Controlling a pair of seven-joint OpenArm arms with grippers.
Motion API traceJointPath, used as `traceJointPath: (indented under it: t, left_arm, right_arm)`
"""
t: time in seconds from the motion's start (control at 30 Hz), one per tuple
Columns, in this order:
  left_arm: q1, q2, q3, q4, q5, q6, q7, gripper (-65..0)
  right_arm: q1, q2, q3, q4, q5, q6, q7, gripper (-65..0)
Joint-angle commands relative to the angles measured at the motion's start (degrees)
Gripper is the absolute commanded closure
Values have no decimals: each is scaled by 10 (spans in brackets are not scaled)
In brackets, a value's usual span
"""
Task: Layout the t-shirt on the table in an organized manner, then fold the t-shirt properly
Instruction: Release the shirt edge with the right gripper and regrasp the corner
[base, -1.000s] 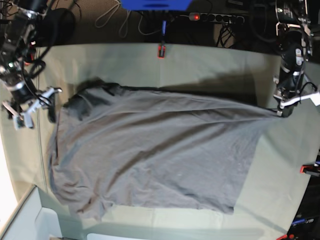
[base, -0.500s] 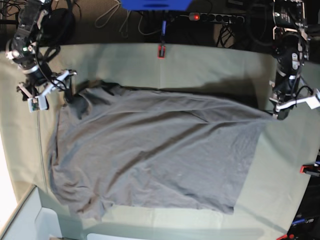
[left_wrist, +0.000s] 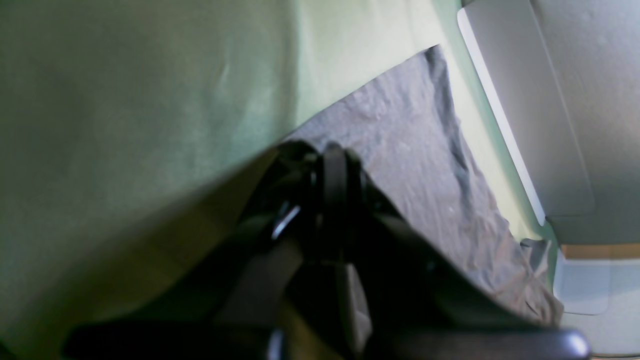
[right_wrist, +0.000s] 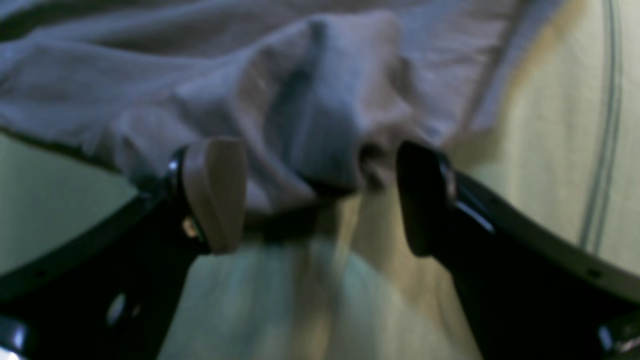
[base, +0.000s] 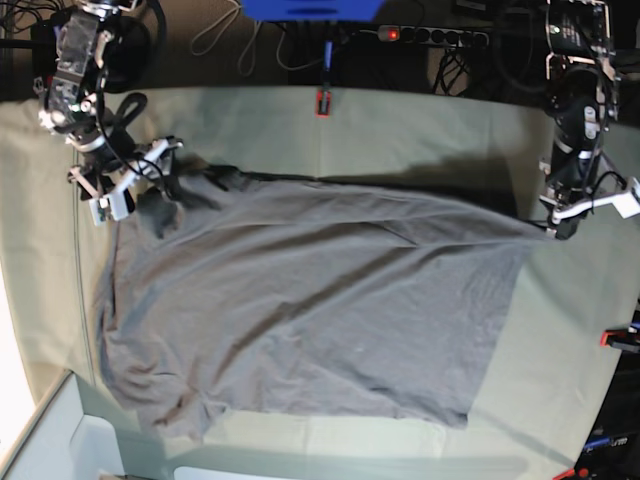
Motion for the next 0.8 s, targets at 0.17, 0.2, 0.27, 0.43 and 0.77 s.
traceJointPath:
  t: [0.17,0.2,0.27,0.43,0.77]
  left_arm:
    - [-4,-6,-5,10,-2,-6,-10,0]
    - [-4,-6,-5,10,-2,-6,-10,0]
    - [-4,-6,-5,10,-2,-6,-10,0]
    - [-4,-6,-5,10,-2,-6,-10,0]
    - [11,-6,-6,25,-4,-6,-10,0]
  right_arm:
    - [6,7,1,7,9,3,16,-407]
    - [6,7,0,7,9,3,16,-371]
    - [6,7,0,7,9,3,16,-268]
    - [-1,7,11,10,9,3,16,0]
    - [-99,3,56,132,9,3,16,0]
